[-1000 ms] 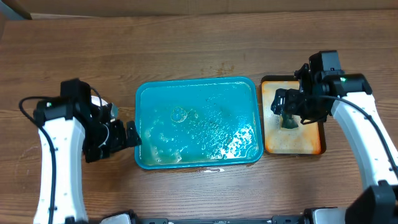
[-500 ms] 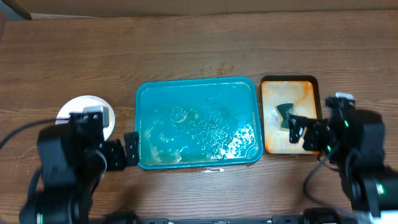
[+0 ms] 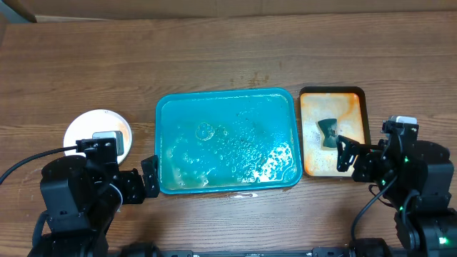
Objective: Clean dirty plates on tray and stack at the side
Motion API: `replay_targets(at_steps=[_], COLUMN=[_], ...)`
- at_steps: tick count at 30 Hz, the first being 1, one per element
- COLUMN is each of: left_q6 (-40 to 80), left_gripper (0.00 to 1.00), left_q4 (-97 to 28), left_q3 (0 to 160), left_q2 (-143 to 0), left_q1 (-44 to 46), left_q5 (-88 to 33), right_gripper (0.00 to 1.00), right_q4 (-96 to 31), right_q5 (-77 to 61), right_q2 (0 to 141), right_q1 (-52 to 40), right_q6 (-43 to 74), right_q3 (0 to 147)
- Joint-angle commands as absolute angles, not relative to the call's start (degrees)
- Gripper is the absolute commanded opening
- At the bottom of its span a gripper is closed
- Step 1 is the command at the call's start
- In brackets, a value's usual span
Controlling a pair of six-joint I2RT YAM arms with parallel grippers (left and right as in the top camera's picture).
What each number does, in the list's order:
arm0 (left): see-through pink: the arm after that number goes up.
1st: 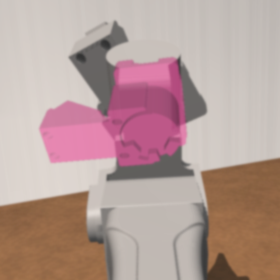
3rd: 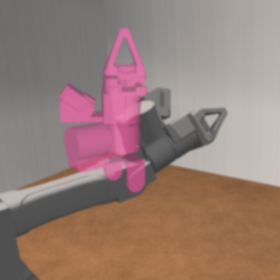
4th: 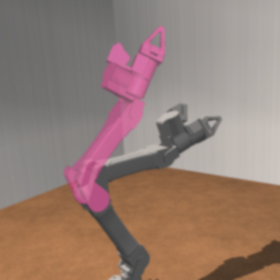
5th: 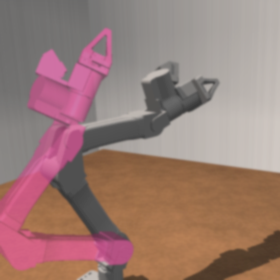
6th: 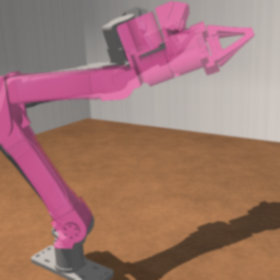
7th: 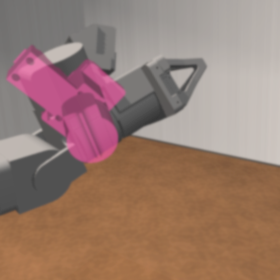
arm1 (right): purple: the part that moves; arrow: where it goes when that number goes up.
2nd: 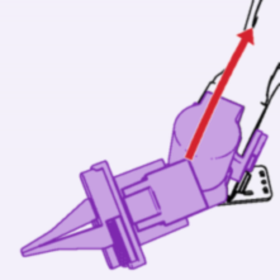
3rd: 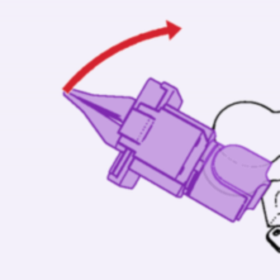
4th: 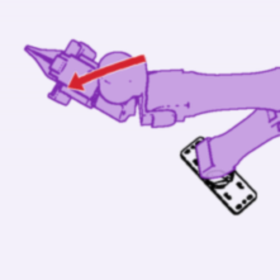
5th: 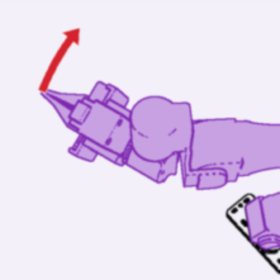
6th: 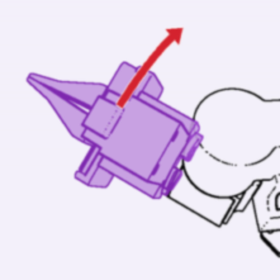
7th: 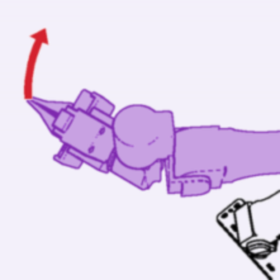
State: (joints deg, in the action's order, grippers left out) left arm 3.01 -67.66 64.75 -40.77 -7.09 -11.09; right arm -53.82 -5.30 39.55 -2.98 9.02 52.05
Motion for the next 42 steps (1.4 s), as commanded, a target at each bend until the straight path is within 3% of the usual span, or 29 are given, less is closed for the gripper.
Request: replay_targets(at_steps=[1, 12, 21, 34, 42], left_q6=[3.8, 3.8, 3.8, 3.8, 3.8], left_gripper=[1.00, 1.00, 1.00, 1.00, 1.00], left_q4=[-67.5, -67.5, -67.5, -67.5, -67.5], left_q3=[64.3, 64.3, 64.3, 64.3, 64.3], left_q2=[-40.8, -40.8, -40.8, -40.8, -40.8], left_q1=[-6.6, -6.6, -6.6, -6.6, -6.6], left_q5=[-10.5, -10.5, -10.5, -10.5, -10.5], right_gripper=[1.00, 1.00, 1.00, 1.00, 1.00], right_q4=[-53.7, -53.7, -51.8, -12.5, 8.5], right_q5=[-4.6, -4.6, -2.6, -8.7, -7.8], right_q2=[40.0, 39.8, 28.4, 1.1, 0.2], right_q1=[-2.9, -2.9, -2.9, -3.0, -3.3], right_q6=[9.4, 9.4, 7.4, 7.5, 7.4], right_q3=[51.6, 51.5, 48.8, 16.0, 1.3])
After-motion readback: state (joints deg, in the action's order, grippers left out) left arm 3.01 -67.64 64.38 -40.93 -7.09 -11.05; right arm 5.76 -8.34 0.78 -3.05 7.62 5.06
